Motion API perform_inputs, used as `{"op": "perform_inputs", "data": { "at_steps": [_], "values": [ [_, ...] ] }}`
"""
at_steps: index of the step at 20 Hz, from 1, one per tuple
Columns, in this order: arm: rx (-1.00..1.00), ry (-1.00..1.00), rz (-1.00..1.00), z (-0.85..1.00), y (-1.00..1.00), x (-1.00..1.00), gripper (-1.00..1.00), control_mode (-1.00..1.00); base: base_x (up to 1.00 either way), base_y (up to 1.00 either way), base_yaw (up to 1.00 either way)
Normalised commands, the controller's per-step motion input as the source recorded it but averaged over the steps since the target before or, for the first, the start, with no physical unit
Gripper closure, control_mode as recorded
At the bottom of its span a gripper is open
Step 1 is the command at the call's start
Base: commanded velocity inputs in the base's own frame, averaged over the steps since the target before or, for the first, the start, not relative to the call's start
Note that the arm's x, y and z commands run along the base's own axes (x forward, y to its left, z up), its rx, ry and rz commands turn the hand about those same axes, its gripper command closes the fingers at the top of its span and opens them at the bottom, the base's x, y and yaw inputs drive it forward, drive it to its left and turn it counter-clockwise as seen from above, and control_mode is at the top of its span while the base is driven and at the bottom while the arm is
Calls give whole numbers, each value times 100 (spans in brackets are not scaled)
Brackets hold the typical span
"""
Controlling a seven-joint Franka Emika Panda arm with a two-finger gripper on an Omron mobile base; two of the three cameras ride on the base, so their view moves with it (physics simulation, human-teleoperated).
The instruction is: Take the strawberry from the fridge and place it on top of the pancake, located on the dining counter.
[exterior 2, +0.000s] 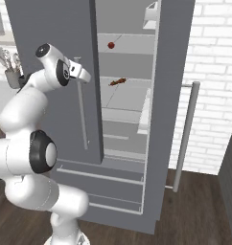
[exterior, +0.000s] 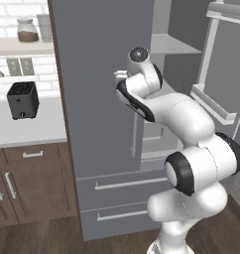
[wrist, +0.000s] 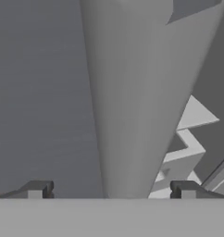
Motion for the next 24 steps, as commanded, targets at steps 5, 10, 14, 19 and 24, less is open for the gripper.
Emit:
{"op": "perform_inputs", "data": {
  "at_steps": [5, 10, 14, 19, 24],
  "values": [
    [0, -12, 0, -35, 0, 22, 100, -100, 0, 0, 0],
    [0, -18, 0, -49, 0, 55, 100, -100, 0, 0, 0],
    [0, -11, 3, -43, 35, 32, 100, -100, 0, 0, 0],
    [0, 8, 7, 0, 100, -16, 100, -100, 0, 0, 0],
    [0, 15, 6, 16, 100, -44, 100, -100, 0, 0, 0]
  ]
}}
